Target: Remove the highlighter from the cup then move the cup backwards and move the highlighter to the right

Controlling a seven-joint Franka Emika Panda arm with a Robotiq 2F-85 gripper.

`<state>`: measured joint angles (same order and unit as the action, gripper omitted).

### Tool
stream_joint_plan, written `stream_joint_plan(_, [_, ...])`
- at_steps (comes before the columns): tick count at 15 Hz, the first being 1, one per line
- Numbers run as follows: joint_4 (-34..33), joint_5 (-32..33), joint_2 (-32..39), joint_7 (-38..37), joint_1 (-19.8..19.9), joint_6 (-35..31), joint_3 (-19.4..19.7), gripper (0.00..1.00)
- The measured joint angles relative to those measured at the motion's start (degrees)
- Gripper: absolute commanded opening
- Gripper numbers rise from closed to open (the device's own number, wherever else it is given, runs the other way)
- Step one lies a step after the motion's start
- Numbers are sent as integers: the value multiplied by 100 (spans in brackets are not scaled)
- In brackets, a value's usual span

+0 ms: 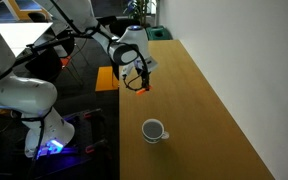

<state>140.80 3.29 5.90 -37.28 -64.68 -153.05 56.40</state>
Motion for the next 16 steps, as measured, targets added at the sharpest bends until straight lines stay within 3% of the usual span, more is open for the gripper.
stream_joint_plan(2, [-130, -223, 59, 63, 193, 304, -435, 5])
stream_joint_plan(8, [-684, -538, 719, 271, 2523, 599, -3305, 5])
stream_joint_plan(10, [-917, -528, 1041, 329, 3249, 598, -4014, 5])
stream_joint_plan(13, [-1231, -455, 1432, 339, 4046, 598, -4689, 5])
stream_joint_plan(16, [-1485, -409, 1730, 347, 4473, 598, -5016, 5])
